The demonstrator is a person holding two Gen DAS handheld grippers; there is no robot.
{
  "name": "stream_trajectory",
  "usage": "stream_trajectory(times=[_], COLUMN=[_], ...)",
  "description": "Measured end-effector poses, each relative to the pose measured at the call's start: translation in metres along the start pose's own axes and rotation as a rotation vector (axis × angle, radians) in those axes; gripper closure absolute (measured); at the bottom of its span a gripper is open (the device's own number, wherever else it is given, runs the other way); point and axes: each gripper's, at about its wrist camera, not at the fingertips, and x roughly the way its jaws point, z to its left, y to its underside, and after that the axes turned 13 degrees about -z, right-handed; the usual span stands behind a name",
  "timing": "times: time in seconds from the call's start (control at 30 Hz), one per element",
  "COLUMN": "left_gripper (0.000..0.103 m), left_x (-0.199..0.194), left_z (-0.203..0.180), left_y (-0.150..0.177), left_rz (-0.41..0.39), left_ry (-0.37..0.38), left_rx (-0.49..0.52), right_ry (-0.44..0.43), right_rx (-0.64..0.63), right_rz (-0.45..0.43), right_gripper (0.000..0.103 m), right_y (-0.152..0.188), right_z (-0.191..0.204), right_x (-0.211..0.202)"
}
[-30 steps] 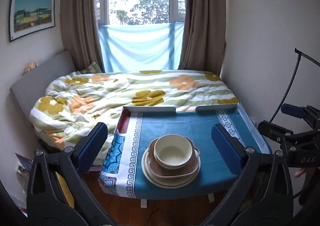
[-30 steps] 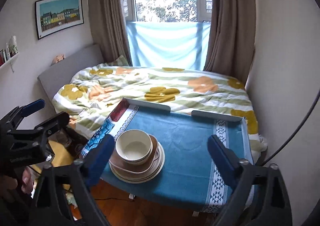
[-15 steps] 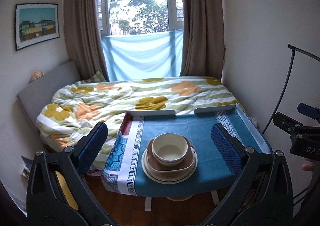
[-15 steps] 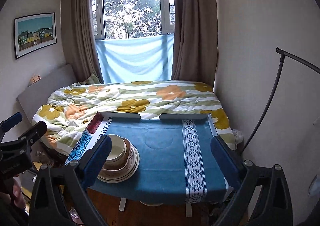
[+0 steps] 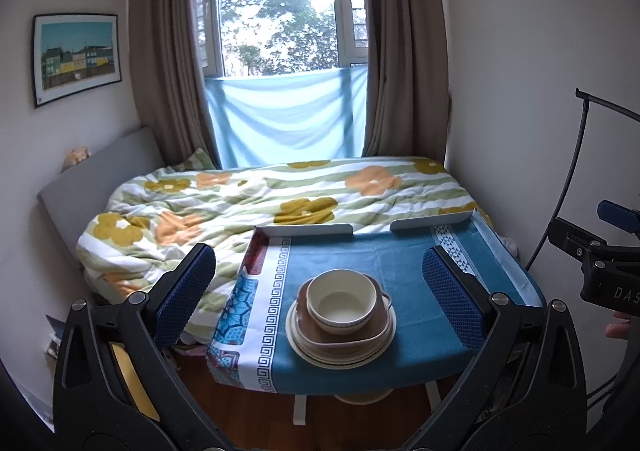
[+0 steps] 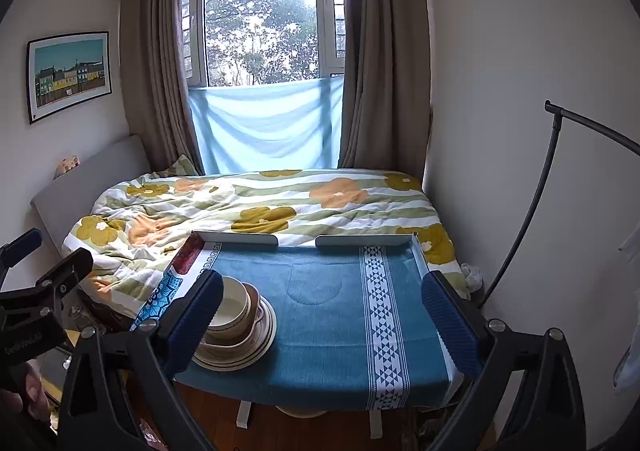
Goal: Organize plates and bowls
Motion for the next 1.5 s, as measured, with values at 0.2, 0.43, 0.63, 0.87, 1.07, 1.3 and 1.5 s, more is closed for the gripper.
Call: stream_trajectory(times=[0.2, 0.43, 0.63, 0.87, 1.07, 1.3, 1.5], left_gripper=[0.0, 0.0, 0.0, 0.0, 0.0, 0.0, 0.0], left_x=[0.0009, 0.0017, 0.0021, 0.0019, 0.0023, 0.0025, 0.0037], left_z=[-0.0006, -0.0016, -0.0047, -0.0059, -0.0064, -0.007, -0.0059], left_y=[-0.0006, -0.0025, -0.0038, -0.0038, -0.0056, -0.0059, -0.0054], left_rz=[0.002, 0.001, -0.003, -0.003, -0.007, -0.005, -0.002], left_ry=[-0.005, -0.011, -0.018, -0.019, -0.022, -0.017, -0.02], left_rx=[0.004, 0.01, 0.014, 0.017, 0.02, 0.024, 0.029], right_ry=[-0.004, -0.003, -0.001, -0.001, -0.002, -0.001, 0.005], right_rx=[-0.003, -0.002, 0.003, 0.004, 0.004, 0.004, 0.004], right_rz=[0.001, 0.001, 0.004, 0.003, 0.004, 0.005, 0.01], right_gripper=[0.004, 0.004, 0.004, 0.004, 0.004, 0.004, 0.004], right_y=[-0.0013, -0.0015, -0.0026, -0.0024, -0.0027, -0.002, 0.0008], right_z=[-0.0002, -0.0006, -0.0009, -0.0016, -0.0023, -0.0026, -0.0028], right_x=[0.0006, 0.0011, 0.0031, 0.0034, 0.0038, 0.0037, 0.0039])
